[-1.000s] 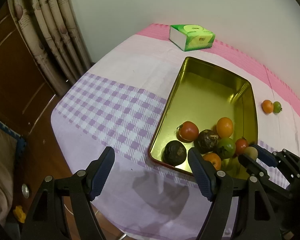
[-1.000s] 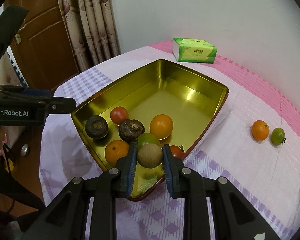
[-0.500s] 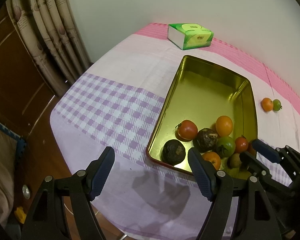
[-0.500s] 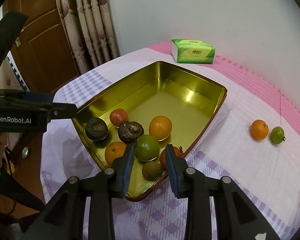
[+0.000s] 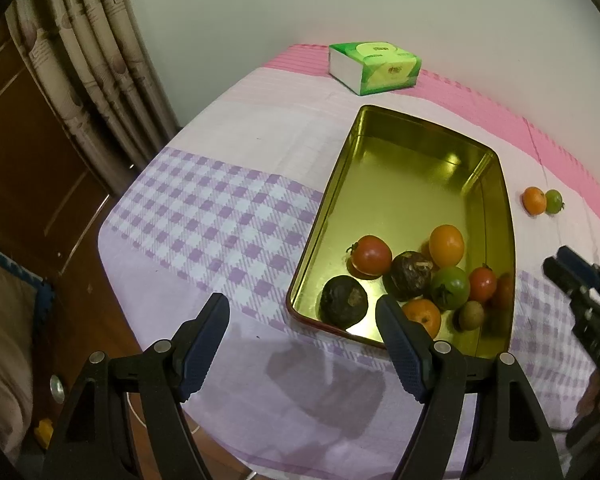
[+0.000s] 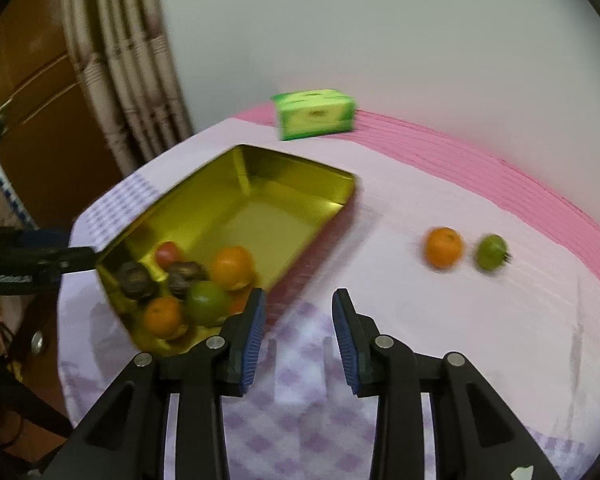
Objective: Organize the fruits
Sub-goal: 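Grasp the green tomato with the right gripper, then grasp the last orange with the left gripper while the right gripper holds the green tomato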
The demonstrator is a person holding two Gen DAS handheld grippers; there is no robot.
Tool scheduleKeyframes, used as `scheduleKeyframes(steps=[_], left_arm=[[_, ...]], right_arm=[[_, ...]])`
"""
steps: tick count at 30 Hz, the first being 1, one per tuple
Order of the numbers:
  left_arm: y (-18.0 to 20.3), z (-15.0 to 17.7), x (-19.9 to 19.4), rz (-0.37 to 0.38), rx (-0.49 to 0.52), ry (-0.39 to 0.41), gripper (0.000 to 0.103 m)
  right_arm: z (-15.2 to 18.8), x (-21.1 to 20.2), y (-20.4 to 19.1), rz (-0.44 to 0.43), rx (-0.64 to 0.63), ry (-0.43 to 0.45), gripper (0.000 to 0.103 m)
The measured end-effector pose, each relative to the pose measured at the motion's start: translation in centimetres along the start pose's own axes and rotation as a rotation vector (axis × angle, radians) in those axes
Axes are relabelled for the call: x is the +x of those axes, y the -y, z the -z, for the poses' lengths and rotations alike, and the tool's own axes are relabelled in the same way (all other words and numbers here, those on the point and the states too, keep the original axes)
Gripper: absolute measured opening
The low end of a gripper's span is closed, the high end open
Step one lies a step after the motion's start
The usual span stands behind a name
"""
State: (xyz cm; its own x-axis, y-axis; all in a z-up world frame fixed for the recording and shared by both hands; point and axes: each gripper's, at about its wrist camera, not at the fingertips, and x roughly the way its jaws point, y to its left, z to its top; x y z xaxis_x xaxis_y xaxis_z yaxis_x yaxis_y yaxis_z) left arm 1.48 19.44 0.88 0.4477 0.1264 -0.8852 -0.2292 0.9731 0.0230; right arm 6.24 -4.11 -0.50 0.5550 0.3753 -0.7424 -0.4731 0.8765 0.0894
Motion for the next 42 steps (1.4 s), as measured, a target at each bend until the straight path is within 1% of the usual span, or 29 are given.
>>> scheduleKeyframes(steps=[7,10,15,19,25,29,30,32,36,37,38,42], left_arm=[[0.3,-0.1,0.3,-0.011,0.02,-0.007,0.076],[0.5,-0.1,0.4,-0.016,0.025,-0.009,0.076],[1.0,-0.1,0.6,-0.018,0.041,-0.013,0.076],[2.0,-0.3,0.5,-0.001,0.063,-0.005,0.076],[4.9,-1.1,1.1,0.022,0.119,-0.003,0.076],[6.9,-2.0,1.4,0.093,0.136,-0.009,0.076],[7.5,-2.3,1.5,0.101,0.143,-0.011,0.076],[8.7,-2.8,1.8,0.101,0.16,-0.014,0.076],[12.0,-4.1,2.4,0.103,0.202,-0.004,0.076],[13.1,-4.4,2.5,0.108,0.212,-0.001,0.076],[13.9,-4.6,2.6,0.117,0.218,0.001,0.076],[17.7,-5.0,3.5,0.154,0.251,-0.002,0.076]], right_arm=[[0.7,0.2,5.8,0.109,0.086,-0.007,0.032],[1.1,0.5,8.1,0.153,0.114,-0.014,0.036],[1.7,1.2,11.8,0.2,0.169,-0.023,0.036],[1.8,2.4,14.1,0.21,0.207,-0.037,0.036],[0.4,5.4,15.7,0.207,0.202,-0.052,0.038],[-0.8,7.2,16.1,0.228,0.161,-0.055,0.038],[-1.0,7.4,16.1,0.226,0.153,-0.054,0.039],[-1.5,8.0,16.3,0.222,0.142,-0.055,0.041],[-2.2,8.8,16.4,0.22,0.119,-0.052,0.041],[-2.2,8.9,16.3,0.218,0.119,-0.051,0.04],[-2.2,8.8,16.3,0.212,0.117,-0.049,0.033],[-1.5,8.1,16.7,0.206,0.128,-0.044,0.033]])
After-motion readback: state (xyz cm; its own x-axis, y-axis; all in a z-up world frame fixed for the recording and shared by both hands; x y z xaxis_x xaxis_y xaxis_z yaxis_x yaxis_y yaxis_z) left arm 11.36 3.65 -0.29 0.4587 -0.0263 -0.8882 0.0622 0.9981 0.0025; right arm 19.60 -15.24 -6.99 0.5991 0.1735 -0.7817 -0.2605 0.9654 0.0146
